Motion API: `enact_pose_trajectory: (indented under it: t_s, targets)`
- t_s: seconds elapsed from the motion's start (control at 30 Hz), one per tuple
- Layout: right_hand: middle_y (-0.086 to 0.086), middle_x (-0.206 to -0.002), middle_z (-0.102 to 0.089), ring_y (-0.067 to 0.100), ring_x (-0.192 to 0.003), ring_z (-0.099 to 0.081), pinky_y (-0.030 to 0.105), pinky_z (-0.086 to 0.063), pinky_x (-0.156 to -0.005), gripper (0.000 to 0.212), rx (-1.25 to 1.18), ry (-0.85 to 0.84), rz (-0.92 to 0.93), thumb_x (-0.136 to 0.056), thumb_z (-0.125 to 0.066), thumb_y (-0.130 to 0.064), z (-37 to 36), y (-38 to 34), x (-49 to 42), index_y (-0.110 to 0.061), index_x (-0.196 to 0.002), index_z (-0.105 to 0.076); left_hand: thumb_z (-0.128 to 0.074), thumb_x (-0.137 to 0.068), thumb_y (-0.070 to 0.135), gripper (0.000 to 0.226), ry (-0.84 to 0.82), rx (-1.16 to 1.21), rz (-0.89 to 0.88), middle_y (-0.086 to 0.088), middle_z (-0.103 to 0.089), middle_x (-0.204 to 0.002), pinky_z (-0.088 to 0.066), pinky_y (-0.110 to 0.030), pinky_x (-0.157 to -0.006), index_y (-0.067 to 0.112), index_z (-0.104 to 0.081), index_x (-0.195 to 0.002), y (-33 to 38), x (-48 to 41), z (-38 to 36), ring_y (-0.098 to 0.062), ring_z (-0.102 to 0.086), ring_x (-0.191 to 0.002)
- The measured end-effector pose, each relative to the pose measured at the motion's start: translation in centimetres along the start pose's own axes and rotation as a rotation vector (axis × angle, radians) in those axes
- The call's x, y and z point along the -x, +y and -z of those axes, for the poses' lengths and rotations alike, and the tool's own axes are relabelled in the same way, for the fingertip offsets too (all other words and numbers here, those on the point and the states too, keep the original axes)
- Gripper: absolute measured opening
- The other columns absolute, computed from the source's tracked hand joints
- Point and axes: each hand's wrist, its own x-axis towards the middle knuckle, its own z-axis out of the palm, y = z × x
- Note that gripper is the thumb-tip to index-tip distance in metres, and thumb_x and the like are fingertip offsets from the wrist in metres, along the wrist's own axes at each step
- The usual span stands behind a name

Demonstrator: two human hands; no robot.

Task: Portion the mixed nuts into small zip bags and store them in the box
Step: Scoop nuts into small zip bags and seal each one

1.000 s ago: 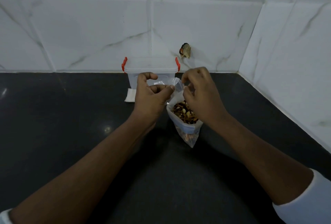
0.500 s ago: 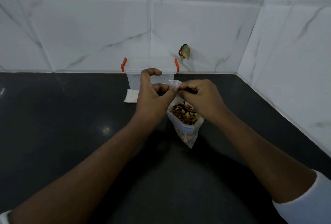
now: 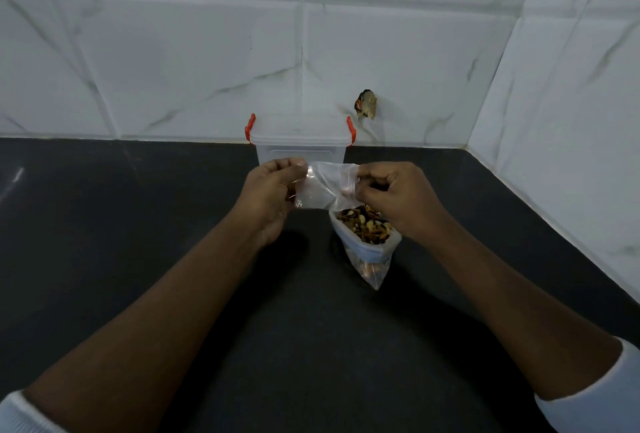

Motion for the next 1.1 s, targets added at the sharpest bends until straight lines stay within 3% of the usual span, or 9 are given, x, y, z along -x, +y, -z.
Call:
enact_pose_trajectory:
  t_s: [0.13, 0.23, 0.37, 0.47, 0.6, 0.77, 0.9, 1.03, 1.1]
  targets:
    - [-0.015, -0.086, -0.077, -0.002, -0.082, -0.073, 0.017, -0.055, -0.076, 0.026, -0.016, 0.012, -0.008, -0.090, -0.077, -0.018, 0.1, 0.2, -0.1, -0.018, -0.116, -0.078, -0.071, -0.091, 0.009, 0.013, 0.032, 0.127, -0.025, -0.009, -0.077, -0.105, -0.062, -0.038, -0.078, 0.008, -0.073, -0.104, -0.1, -0.1, 0.1, -0.023, -0.075, -0.098]
    - [-0.011, -0.087, -0.078, 0.003, -0.082, -0.074, 0.027, -0.059, -0.078, 0.027, -0.007, 0.041, 0.017, -0.090, -0.077, -0.019, 0.0, 0.2, 0.0, -0.016, -0.117, -0.078, -0.071, -0.090, 0.009, 0.012, 0.039, 0.154, -0.041, -0.007, -0.077, -0.103, -0.062, -0.042, -0.086, 0.009, -0.073, -0.103, -0.2, 0.0, 0.0, -0.021, -0.074, -0.098]
    - [-0.005, -0.086, -0.078, 0.011, -0.082, -0.074, 0.041, -0.061, -0.078, 0.024, 0.002, 0.106, 0.023, -0.091, -0.077, -0.018, 0.5, 0.4, 0.0, -0.019, -0.115, -0.079, -0.071, -0.088, 0.007, 0.035, -0.140, 0.176, 0.071, -0.011, -0.073, -0.116, -0.061, -0.039, -0.089, 0.009, -0.065, -0.122, 0.5, 0.3, 0.2, -0.025, -0.073, -0.105]
    - [-0.004, -0.087, -0.078, 0.012, -0.082, -0.074, 0.044, -0.063, -0.070, 0.022, -0.017, 0.120, -0.027, -0.091, -0.078, -0.021, 0.9, 0.8, -0.2, -0.018, -0.113, -0.079, -0.070, -0.085, -0.005, 0.047, -0.152, 0.141, 0.051, -0.014, -0.073, -0.117, -0.062, -0.032, -0.077, 0.008, -0.060, -0.129, 0.4, 0.2, 0.3, -0.025, -0.074, -0.100]
    - [-0.006, -0.091, -0.079, 0.007, -0.085, -0.074, 0.036, -0.063, -0.076, 0.024, -0.023, 0.124, -0.029, -0.091, -0.078, -0.020, 1.0, 0.8, -0.4, -0.017, -0.114, -0.079, -0.071, -0.084, -0.008, 0.037, -0.041, 0.122, -0.041, -0.012, -0.072, -0.108, -0.060, -0.027, -0.073, 0.006, -0.064, -0.117, 0.2, -0.3, 0.2, -0.018, -0.075, -0.090]
    - [-0.007, -0.094, -0.079, 0.007, -0.088, -0.074, 0.026, -0.060, -0.079, 0.028, -0.040, 0.131, -0.019, -0.092, -0.077, -0.019, 1.3, 1.0, -0.5, -0.018, -0.119, -0.078, -0.069, -0.086, -0.005, 0.040, -0.143, 0.151, 0.006, -0.012, -0.073, -0.115, -0.060, -0.037, -0.092, 0.008, -0.063, -0.124, 0.3, 0.0, 0.3, -0.022, -0.073, -0.100]
    - [-0.007, -0.096, -0.080, 0.005, -0.089, -0.074, 0.018, -0.056, -0.079, 0.028, -0.108, 0.125, -0.051, -0.091, -0.077, -0.015, 1.5, 1.0, -0.6, -0.016, -0.119, -0.077, -0.065, -0.084, -0.015, 0.040, -0.125, 0.144, -0.012, -0.013, -0.068, -0.117, -0.062, -0.031, -0.078, 0.008, -0.065, -0.116, 0.4, -0.2, 0.2, -0.023, -0.070, -0.105]
    - [-0.007, -0.102, -0.080, 0.008, -0.098, -0.075, 0.031, -0.060, -0.090, 0.027, -0.179, 0.134, -0.119, -0.092, -0.076, -0.017, 1.6, 1.1, -0.7, -0.014, -0.119, -0.077, -0.061, -0.088, -0.014, 0.033, -0.039, 0.231, -0.041, -0.010, -0.068, -0.111, -0.061, -0.033, -0.081, 0.008, -0.066, -0.112, 0.3, -0.1, -0.4, -0.022, -0.070, -0.101]
    - [-0.006, -0.102, -0.080, 0.010, -0.097, -0.075, 0.038, -0.061, -0.092, 0.026, -0.179, 0.132, -0.142, -0.092, -0.076, -0.016, 1.6, 1.1, -0.7, -0.015, -0.118, -0.077, -0.061, -0.091, -0.006, 0.035, -0.003, 0.048, -0.194, -0.004, -0.064, -0.121, -0.058, -0.038, -0.088, 0.014, -0.064, -0.119, 0.2, 0.5, -0.5, -0.023, -0.065, -0.113]
